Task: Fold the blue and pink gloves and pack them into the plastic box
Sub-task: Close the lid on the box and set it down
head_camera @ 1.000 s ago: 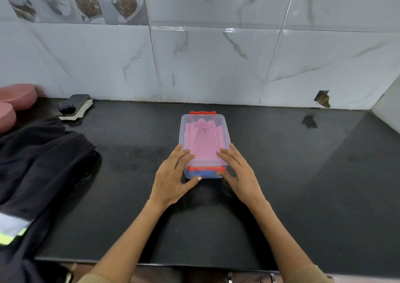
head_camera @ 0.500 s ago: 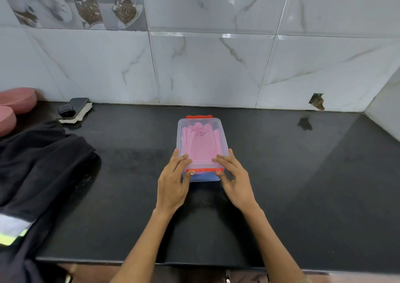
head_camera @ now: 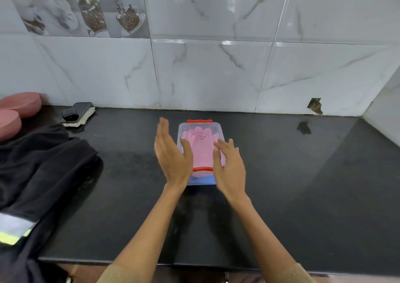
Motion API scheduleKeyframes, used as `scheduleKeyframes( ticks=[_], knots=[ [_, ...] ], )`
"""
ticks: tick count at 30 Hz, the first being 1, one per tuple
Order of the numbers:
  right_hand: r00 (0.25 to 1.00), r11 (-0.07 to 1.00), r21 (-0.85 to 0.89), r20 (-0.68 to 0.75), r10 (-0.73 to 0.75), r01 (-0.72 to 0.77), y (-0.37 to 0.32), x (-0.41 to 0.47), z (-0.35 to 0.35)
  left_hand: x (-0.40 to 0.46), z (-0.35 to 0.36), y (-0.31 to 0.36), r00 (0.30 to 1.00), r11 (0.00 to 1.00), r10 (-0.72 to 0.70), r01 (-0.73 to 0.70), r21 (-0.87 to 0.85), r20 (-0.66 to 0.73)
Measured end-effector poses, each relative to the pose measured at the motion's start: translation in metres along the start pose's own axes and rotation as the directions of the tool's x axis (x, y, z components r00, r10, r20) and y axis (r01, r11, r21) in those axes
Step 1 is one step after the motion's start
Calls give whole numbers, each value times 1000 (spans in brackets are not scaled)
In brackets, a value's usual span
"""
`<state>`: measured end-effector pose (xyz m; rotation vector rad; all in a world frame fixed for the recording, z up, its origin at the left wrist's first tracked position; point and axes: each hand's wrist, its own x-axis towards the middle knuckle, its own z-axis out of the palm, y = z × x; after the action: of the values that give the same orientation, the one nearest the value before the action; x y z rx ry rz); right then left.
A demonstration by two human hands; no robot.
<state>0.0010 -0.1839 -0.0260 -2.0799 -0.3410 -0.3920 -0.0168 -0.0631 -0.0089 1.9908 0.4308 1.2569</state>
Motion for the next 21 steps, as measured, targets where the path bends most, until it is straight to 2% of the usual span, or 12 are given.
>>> scheduleKeyframes(
  ticks=[1, 3, 5, 7, 9, 11, 12, 13, 16, 19, 21],
  knots=[
    [1000, 999, -33, -3, -18, 18, -9, 4, 6, 9, 5, 7, 999, 999, 34, -32, 29, -38],
    [999, 996, -82, 39, -15, 18, -22, 18, 16, 26, 17, 16, 996, 991, 87, -86, 106, -4],
    [993, 985, -168, 117, -17, 36, -26, 37, 25, 40, 29, 13, 990, 976, 67, -92, 195, 127],
    [974, 950, -309, 226, 28, 45, -20, 55, 30, 52, 40, -1, 951, 953, 2, -96, 289, 308],
    [936, 889, -456, 330, 120, 47, -8, 66, 31, 62, 48, -19, 846, 922, -87, -132, 364, 526],
    [902, 838, -538, 403, 156, 96, 4, 74, 33, 69, 52, -33, 680, 905, -177, -171, 389, 711],
    [891, 825, -551, 428, 153, 123, 8, 77, 34, 70, 54, -38, 611, 898, -207, -192, 396, 765],
    [880, 818, -556, 453, 147, 149, 11, 82, 34, 71, 57, -42, 573, 881, -224, -228, 415, 789],
    [830, 805, -541, 546, 116, 244, 15, 100, 32, 70, 64, -45, 590, 794, -249, -330, 511, 768],
    [743, 768, -524, 662, 97, 367, 20, 123, 23, 67, 71, -40, 626, 736, -296, -332, 590, 722],
    [694, 756, -523, 708, 129, 393, 25, 138, 17, 67, 72, -38, 645, 705, -308, -338, 623, 699]
  ],
)
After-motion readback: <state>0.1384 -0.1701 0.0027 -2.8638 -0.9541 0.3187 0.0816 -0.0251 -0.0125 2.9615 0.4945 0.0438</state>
